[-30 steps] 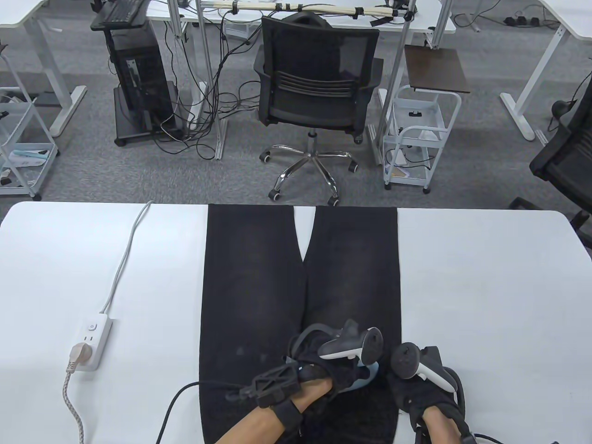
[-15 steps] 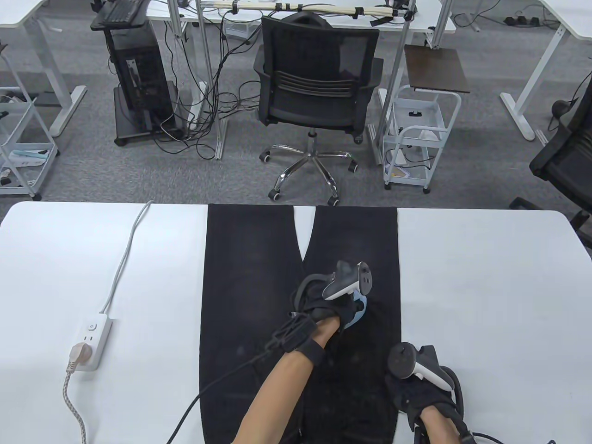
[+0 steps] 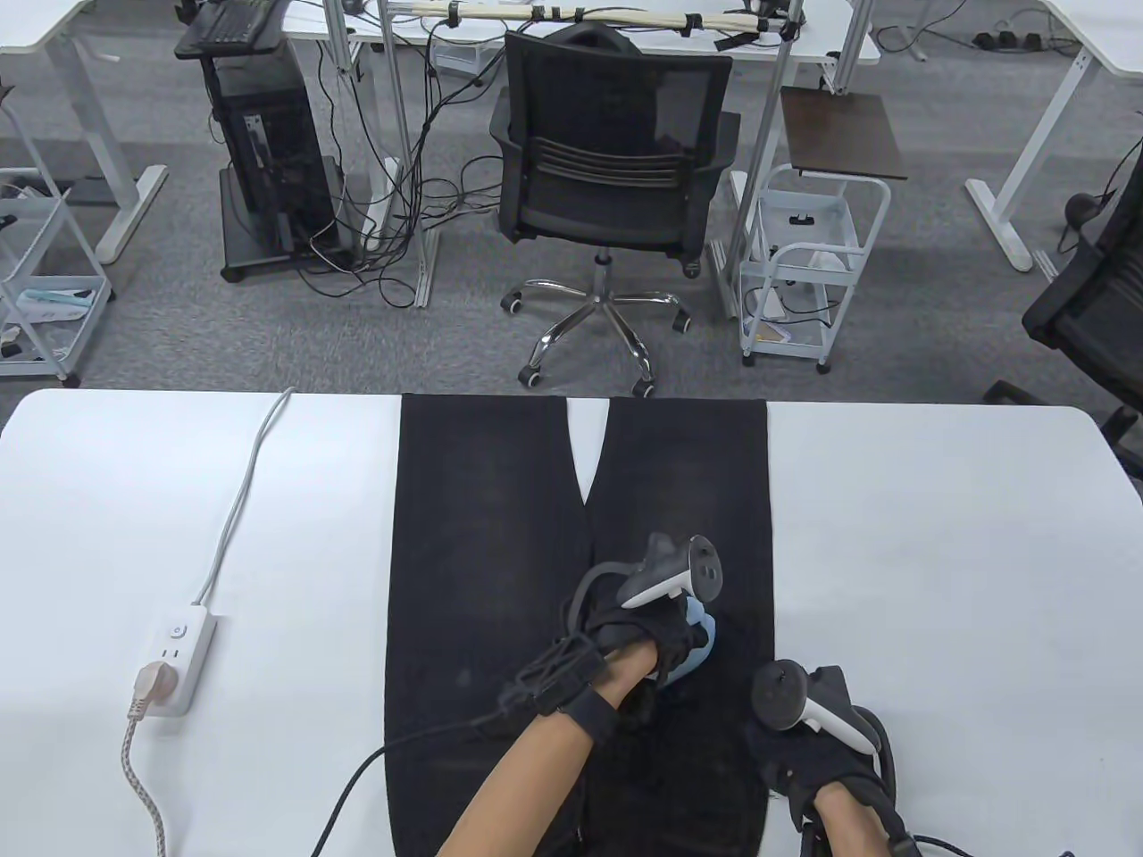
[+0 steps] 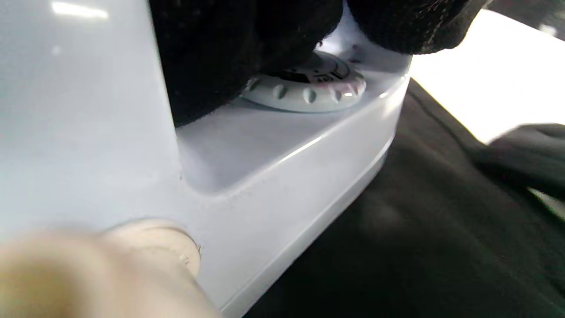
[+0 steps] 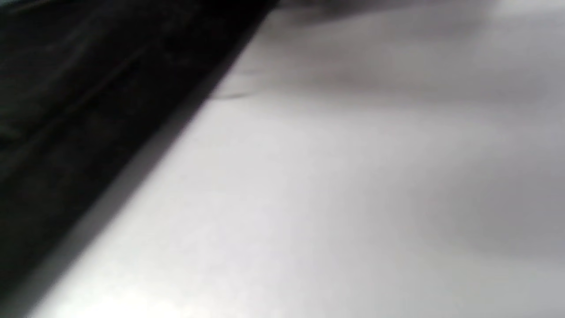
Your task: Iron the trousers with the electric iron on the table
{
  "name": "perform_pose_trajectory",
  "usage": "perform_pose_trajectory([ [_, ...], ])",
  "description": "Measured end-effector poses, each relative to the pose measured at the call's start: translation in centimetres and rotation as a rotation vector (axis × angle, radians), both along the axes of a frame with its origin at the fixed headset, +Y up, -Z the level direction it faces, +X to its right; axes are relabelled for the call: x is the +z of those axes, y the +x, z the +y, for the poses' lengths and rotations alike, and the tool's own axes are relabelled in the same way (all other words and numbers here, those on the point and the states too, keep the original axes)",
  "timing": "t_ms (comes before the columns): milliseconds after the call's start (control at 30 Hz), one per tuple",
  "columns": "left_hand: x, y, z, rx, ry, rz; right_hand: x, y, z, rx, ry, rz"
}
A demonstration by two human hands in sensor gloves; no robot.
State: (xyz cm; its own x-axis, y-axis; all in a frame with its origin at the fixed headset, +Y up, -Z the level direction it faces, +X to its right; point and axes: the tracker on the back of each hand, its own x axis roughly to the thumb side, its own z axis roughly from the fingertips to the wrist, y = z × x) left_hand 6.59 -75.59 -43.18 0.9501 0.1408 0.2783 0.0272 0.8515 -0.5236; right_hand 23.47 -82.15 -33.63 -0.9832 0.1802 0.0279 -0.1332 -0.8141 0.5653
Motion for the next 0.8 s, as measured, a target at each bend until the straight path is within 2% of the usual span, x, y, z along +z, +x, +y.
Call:
perform_pose_trajectory([
  [100, 2.3, 0.0, 0.0, -0.014, 0.060, -0.043, 0.0, 0.0, 0.0, -0.005, 0.001, -0.001],
  [167, 3.7, -0.3, 0.0, 0.008, 0.033, -0.075, 0.0, 0.1, 0.0, -0.008, 0.004, -0.002],
  [333, 8.1, -1.0, 0.1, -0.032, 0.061, -0.197, 0.1, 0.2, -0.1, -0.013, 0.013, -0.004],
  [433, 9.8, -1.3, 0.1, -0.018, 0.115, -0.198, 0.1, 0.2, -0.1, -0.012, 0.012, -0.003],
  [533, 9.5, -1.1, 0.2, -0.044, 0.115, -0.197, 0.1, 0.2, -0.1, -0.003, 0.008, -0.002],
  [700, 6.7, 0.0, 0.3, -0.024, 0.112, -0.165, 0.0, 0.2, 0.0, -0.002, 0.005, -0.002],
  [733, 6.3, 0.3, 0.3, -0.024, 0.127, -0.180, 0.0, 0.1, 0.0, -0.001, 0.005, -0.003],
  [800, 4.9, 1.0, 0.1, -0.050, 0.227, -0.153, 0.0, 0.1, 0.0, -0.003, 0.003, -0.002],
])
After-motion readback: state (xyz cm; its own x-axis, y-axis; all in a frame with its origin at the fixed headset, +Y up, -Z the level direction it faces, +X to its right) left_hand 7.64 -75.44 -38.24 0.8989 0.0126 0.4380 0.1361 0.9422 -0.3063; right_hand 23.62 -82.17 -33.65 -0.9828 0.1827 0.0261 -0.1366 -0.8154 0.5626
